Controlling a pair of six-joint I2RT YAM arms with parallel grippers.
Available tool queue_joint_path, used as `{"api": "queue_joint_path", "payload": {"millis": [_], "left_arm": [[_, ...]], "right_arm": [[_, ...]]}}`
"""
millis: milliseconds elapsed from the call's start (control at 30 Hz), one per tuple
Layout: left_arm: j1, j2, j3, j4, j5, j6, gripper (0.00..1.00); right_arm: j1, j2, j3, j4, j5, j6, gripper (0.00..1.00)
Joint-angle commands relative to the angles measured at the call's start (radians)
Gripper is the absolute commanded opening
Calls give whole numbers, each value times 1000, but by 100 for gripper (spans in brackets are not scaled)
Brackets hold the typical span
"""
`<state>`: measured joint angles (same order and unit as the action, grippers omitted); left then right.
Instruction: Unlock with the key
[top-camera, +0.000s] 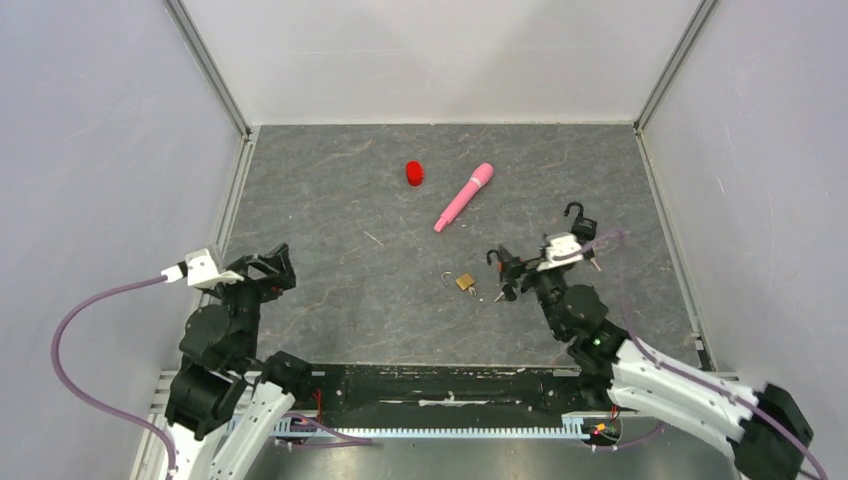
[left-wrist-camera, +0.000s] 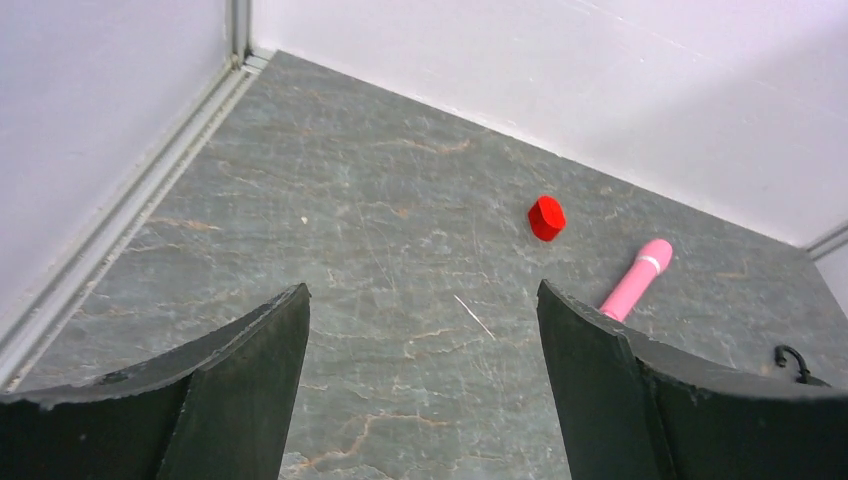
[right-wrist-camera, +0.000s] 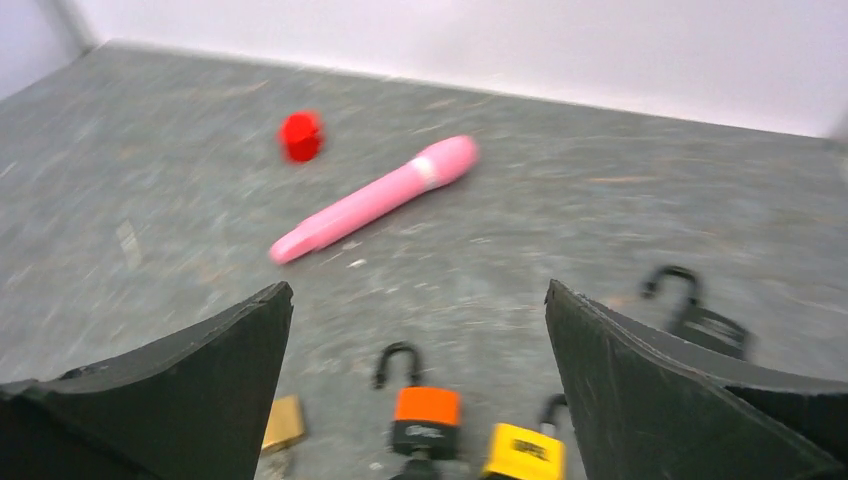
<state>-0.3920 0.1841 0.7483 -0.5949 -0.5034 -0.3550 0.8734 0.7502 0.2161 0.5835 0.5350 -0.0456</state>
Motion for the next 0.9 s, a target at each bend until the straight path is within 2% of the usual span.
{"api": "queue_joint_path", "payload": {"millis": [0,100,200,333,433,533,867], "left_arm": [[5,-53,10,68,-62,92,88],[5,-88,-8,88,-62,103,88],[7,-115,-29,102,-60,107,88],[6,-141,-62,115,-54,106,88],[7,-144,-79,127,-36,120,88],[6,-140,-84,134,-12,127,88],[6,-159,-107,149,-18,132,88]], "right_arm": [[-15,-237,17,-263,400,-58,98],[-16,-418,23,-327,575,-100,98],[-17,-600,8,-350,687,-147,98],[-16,-812,-19,-349,751,-190,98],[-16,-908,-31,-350,775,-237,98],[-16,-880,-16,-367,814,-301,98],[-16,-907,-47,-350,766,-318,98]]}}
